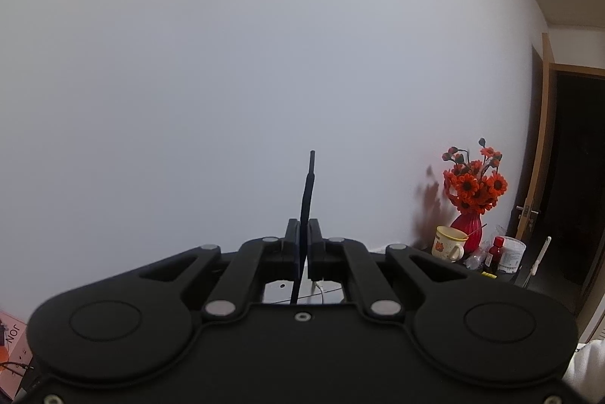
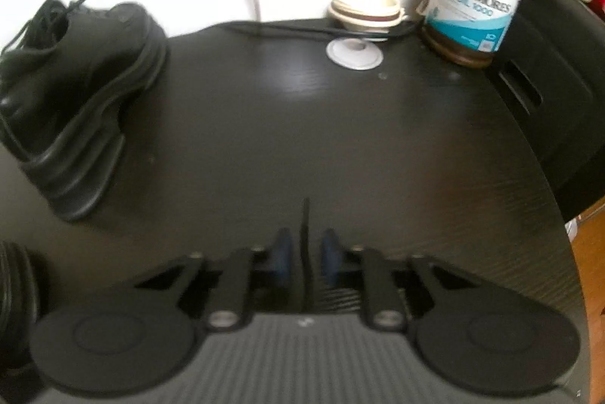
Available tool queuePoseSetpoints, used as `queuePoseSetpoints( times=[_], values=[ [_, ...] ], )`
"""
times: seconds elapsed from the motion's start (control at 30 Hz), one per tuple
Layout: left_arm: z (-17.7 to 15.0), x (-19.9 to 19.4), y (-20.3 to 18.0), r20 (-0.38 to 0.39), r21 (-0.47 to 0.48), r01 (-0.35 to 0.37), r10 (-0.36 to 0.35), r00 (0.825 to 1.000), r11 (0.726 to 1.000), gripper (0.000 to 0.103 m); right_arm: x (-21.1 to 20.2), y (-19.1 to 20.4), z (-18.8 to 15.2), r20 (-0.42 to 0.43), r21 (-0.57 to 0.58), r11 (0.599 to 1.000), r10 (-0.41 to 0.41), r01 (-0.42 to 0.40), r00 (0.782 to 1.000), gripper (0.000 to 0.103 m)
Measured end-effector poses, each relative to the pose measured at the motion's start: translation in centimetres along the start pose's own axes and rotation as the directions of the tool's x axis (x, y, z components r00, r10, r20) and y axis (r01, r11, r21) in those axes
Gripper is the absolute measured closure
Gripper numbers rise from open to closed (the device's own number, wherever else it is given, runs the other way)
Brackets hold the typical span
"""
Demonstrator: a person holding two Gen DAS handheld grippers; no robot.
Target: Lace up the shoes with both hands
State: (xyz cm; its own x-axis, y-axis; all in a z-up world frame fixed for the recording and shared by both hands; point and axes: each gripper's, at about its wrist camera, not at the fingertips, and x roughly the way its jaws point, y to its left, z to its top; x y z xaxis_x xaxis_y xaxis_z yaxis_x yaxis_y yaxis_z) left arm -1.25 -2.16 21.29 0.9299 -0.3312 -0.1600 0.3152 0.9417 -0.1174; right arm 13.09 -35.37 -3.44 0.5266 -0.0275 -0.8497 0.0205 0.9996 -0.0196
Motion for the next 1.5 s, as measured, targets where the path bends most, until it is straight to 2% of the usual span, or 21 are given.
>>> queuePoseSetpoints(
  times=[0.07,0.17,0.23,0.3,0.4,0.43,0.47,0.57,0.6,0.67,0.77,0.87,0.93,0.97,1.03,1.13,1.2,1.27,1.3,1.43,1.5],
  values=[
    [0.0,-0.1,0.0,0.004,0.004,-0.001,0.001,1.0,1.0,0.1,-0.3,-0.2,0.0,-0.002,0.023,1.0,0.018,-0.018,1.0,0.1],
    [0.4,-0.4,0.3,0.016,-0.005,-0.011,0.011,1.0,1.0,0.101,-3.5,-1.4,0.7,0.125,0.116,0.988,0.091,-0.106,0.988,0.1],
    [0.7,-0.5,0.7,0.025,-0.014,-0.021,0.021,0.999,1.0,0.101,-7.0,-2.1,1.5,0.254,0.15,0.969,0.155,-0.198,0.955,0.1],
    [0.9,-0.4,1.1,0.034,-0.031,-0.034,0.035,0.999,0.999,0.101,-10.8,-2.7,2.1,0.374,0.16,0.945,0.21,-0.286,0.903,0.1],
    [1.3,-0.3,1.5,0.047,-0.046,-0.039,0.042,0.998,0.998,0.101,-17.2,-3.2,2.4,0.55,0.117,0.896,0.301,-0.428,0.779,0.1],
    [1.4,-0.2,1.5,0.053,-0.045,-0.04,0.043,0.998,0.998,0.101,-19.3,-3.1,2.4,0.605,0.082,0.876,0.335,-0.475,0.722,0.1],
    [1.5,-0.2,1.5,0.057,-0.046,-0.038,0.041,0.998,0.998,0.101,-21.5,-3.0,2.3,0.659,0.038,0.854,0.37,-0.52,0.655,0.1],
    [1.8,-0.2,1.2,0.065,-0.05,-0.02,0.023,0.998,0.999,0.101,-26.8,-2.5,1.7,0.76,-0.079,0.798,0.436,-0.597,0.483,0.1],
    [1.8,-0.1,1.1,0.067,-0.049,-0.017,0.021,0.998,0.999,0.101,-28.5,-2.4,1.5,0.784,-0.113,0.78,0.45,-0.615,0.427,0.1],
    [2.0,0.0,1.2,0.069,-0.055,-0.017,0.021,0.997,0.998,0.101,-31.5,-2.1,1.2,0.821,-0.17,0.752,0.466,-0.637,0.331,0.1],
    [2.5,0.0,1.6,0.085,-0.068,-0.022,0.028,0.996,0.997,0.101,-34.7,-2.1,0.9,0.842,-0.236,0.711,0.49,-0.662,0.226,0.1],
    [3.2,0.0,2.0,0.111,-0.071,-0.029,0.037,0.993,0.997,0.101,-37.2,-2.0,0.8,0.837,-0.292,0.673,0.524,-0.68,0.158,0.1],
    [3.6,0.2,2.3,0.12,-0.078,-0.035,0.044,0.992,0.996,0.101,-38.3,-1.8,0.8,0.829,-0.321,0.659,0.543,-0.68,0.135,0.1],
    [3.7,0.3,2.4,0.124,-0.079,-0.038,0.047,0.991,0.996,0.101,-38.7,-1.6,0.8,0.821,-0.334,0.653,0.556,-0.68,0.131,0.1],
    [3.8,0.4,2.8,0.137,-0.087,-0.042,0.054,0.989,0.995,0.101,-38.9,-1.2,1.1,0.811,-0.345,0.657,0.568,-0.67,0.14,0.1],
    [4.2,0.4,3.0,0.165,-0.093,-0.033,0.048,0.985,0.995,0.101,-38.1,-0.1,1.7,0.79,-0.333,0.676,0.58,-0.658,0.196,0.1],
    [4.5,0.0,2.4,0.188,-0.079,0.002,0.013,0.982,0.997,0.101,-37.0,0.8,2.2,0.768,-0.318,0.684,0.592,-0.657,0.245,0.1],
    [4.7,-0.3,1.3,0.195,-0.045,0.049,-0.04,0.98,0.998,0.101,-36.3,1.7,2.5,0.754,-0.314,0.694,0.597,-0.648,0.273,0.1],
    [4.7,-0.3,0.7,0.19,-0.033,0.067,-0.06,0.98,0.997,0.101,-36.4,2.0,2.5,0.753,-0.315,0.69,0.6,-0.652,0.27,0.1],
    [4.2,-0.3,-0.4,0.178,-0.04,0.135,-0.126,0.976,0.99,0.101,-37.7,3.2,2.0,0.765,-0.344,0.681,0.602,-0.646,0.228,0.1],
    [4.1,-0.2,-0.5,0.175,-0.059,0.166,-0.153,0.973,0.984,0.101,-38.3,4.4,1.6,0.764,-0.364,0.692,0.605,-0.623,0.224,0.1]
  ],
)
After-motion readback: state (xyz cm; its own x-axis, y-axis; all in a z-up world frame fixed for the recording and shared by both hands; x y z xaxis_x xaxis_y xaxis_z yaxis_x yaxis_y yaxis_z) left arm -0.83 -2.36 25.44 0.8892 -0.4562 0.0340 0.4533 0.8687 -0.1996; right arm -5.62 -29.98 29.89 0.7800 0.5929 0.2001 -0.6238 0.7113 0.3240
